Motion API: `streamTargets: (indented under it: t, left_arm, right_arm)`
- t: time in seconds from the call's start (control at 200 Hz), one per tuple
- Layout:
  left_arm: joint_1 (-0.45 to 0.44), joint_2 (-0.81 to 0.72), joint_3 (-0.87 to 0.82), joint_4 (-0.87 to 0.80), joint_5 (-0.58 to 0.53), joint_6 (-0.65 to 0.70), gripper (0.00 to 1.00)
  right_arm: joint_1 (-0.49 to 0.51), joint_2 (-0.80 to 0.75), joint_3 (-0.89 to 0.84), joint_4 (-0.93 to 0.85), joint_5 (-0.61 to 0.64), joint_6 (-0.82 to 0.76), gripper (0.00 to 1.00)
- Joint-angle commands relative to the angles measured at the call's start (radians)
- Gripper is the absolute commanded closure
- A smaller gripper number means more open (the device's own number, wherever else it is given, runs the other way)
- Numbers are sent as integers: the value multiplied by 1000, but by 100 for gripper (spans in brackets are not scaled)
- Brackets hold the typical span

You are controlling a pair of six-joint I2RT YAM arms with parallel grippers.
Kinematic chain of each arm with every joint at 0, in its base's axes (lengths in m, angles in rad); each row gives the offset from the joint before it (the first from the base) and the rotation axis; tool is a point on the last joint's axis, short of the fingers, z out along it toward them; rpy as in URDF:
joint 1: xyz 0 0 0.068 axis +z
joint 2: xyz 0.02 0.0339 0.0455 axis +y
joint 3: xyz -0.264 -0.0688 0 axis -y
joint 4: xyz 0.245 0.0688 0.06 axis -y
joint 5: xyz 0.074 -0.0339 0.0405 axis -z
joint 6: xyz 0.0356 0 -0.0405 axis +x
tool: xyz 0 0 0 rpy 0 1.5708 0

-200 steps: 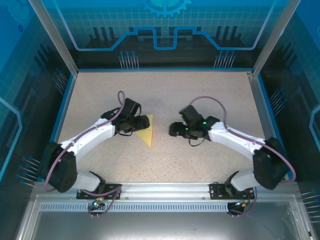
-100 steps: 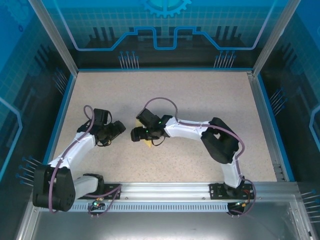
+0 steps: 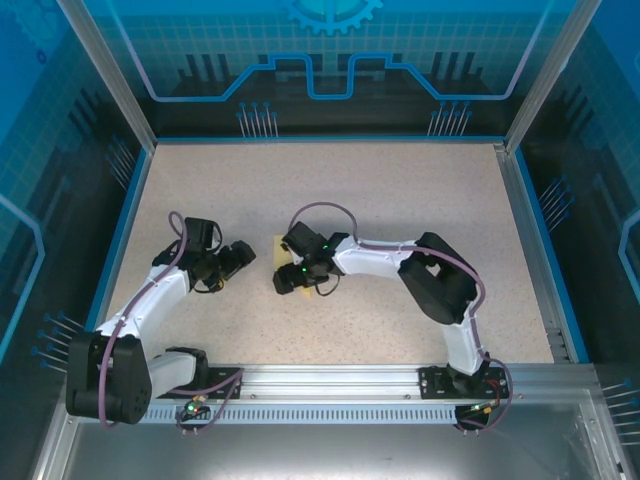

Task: Fold a paper plane with a square sheet of paper (pick it up from the middle)
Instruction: Fold the paper plane at the center of the table.

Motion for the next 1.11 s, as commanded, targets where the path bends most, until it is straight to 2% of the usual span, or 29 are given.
streamTargets:
  t: [0.0,0.09,0.175,0.235,0.38,0.525,0.79,1.1]
  left_arm:
    - [7,-16,-17,28,92,44,14]
    - [-2,-24,-30,55,123,44,13]
    - [-19,-29,-38,71,127,39,13]
    - [-39,-32,-42,80,127,28,13]
    - [-73,-51,-70,115,130,-41,12]
    - [-107,-68,-121,196,147,-122,11]
    - [-163,-57,-160,298,228,-183,10]
    - [-232,32,-156,400,279,-237,14]
  right_arm:
    - [-57,-81,-127,-142,-55,-237,24]
    - [-75,-150,-183,-173,-62,-318,25]
    - [-76,-205,-195,-161,-62,-311,26]
    - [-76,-247,-201,-123,-55,-261,27]
    - [-85,-301,-251,32,24,-13,29]
    - [-84,-254,-271,126,74,136,34]
    - [-85,-211,-274,140,129,186,37]
    - [-124,-184,-357,215,59,253,40]
